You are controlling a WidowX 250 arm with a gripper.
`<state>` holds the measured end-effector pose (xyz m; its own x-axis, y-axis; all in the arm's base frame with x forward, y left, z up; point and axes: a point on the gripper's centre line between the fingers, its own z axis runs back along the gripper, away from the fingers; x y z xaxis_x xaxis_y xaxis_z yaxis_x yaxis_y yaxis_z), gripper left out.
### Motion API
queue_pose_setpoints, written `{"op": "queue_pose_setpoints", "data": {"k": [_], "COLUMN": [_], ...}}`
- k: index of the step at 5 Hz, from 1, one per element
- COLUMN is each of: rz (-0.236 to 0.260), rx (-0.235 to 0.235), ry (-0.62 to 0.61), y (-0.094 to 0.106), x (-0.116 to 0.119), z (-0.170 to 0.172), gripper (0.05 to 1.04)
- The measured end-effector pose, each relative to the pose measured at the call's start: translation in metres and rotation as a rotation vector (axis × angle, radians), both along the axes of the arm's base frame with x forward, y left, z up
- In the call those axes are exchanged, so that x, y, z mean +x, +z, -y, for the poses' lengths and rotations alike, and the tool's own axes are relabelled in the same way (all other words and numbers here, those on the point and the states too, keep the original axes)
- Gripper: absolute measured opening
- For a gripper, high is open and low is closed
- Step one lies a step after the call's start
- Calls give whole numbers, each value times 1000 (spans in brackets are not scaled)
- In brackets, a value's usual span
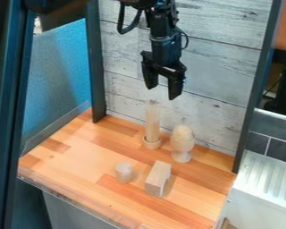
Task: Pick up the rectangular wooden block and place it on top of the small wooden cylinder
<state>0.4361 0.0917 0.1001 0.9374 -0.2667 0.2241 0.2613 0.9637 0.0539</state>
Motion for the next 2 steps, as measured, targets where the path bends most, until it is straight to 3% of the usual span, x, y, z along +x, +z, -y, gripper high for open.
{"op": "queue_pose_setpoints", "data": {"k": [2], "rz": [-92], "rx": [-25], "ry": [-20], "y": [-35], "x": [-14], "z": [4], "gripper": [1000]}}
